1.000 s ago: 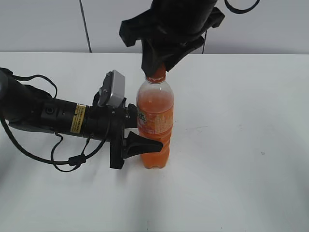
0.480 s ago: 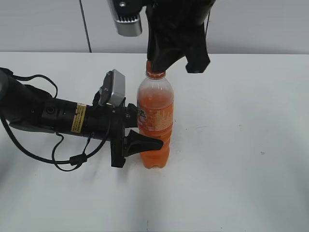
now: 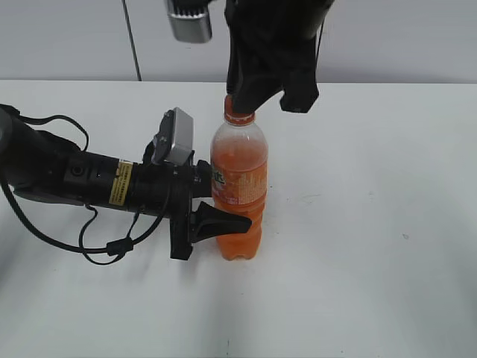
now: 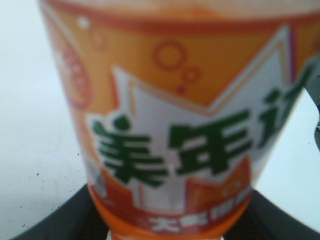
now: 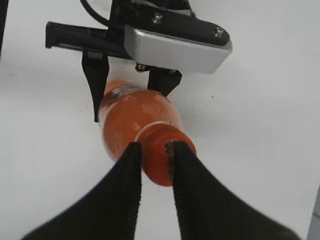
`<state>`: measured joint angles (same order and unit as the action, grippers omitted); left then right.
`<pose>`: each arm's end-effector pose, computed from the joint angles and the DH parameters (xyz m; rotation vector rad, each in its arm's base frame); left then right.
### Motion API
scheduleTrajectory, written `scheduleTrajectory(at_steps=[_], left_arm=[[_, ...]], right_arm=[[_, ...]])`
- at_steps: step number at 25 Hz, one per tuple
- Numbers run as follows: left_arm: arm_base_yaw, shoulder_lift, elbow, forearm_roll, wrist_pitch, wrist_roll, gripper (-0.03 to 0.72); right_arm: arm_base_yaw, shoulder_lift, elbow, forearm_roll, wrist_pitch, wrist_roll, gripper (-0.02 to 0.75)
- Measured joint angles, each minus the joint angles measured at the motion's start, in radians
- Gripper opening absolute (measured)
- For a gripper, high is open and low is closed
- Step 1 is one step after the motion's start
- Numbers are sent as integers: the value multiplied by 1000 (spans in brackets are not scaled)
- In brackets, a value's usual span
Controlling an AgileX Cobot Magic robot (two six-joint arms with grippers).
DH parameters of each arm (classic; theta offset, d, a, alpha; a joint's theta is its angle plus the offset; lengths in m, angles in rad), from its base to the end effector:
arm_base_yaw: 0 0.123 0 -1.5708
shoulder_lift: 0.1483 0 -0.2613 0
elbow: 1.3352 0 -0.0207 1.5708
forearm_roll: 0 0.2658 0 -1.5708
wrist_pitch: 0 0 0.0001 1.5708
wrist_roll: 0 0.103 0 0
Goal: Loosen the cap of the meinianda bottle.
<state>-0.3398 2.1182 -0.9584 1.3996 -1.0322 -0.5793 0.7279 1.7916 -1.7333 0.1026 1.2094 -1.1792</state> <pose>0.3021 -0.1992 0.0607 1.3939 1.5737 -0.9800 0.2909 0.2725 0.3003 -2.2195 1.6044 0.0166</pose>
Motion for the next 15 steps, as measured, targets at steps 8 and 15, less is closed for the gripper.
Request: scheduleTrajectory(at_steps=[8,15], left_arm=[[0,0,0,1,-1,0,380],[0,0,0,2,-1,0,380]], right_arm=[[0,-73,0,71,3,435,454],[0,-82,0,41,5,1089,482]])
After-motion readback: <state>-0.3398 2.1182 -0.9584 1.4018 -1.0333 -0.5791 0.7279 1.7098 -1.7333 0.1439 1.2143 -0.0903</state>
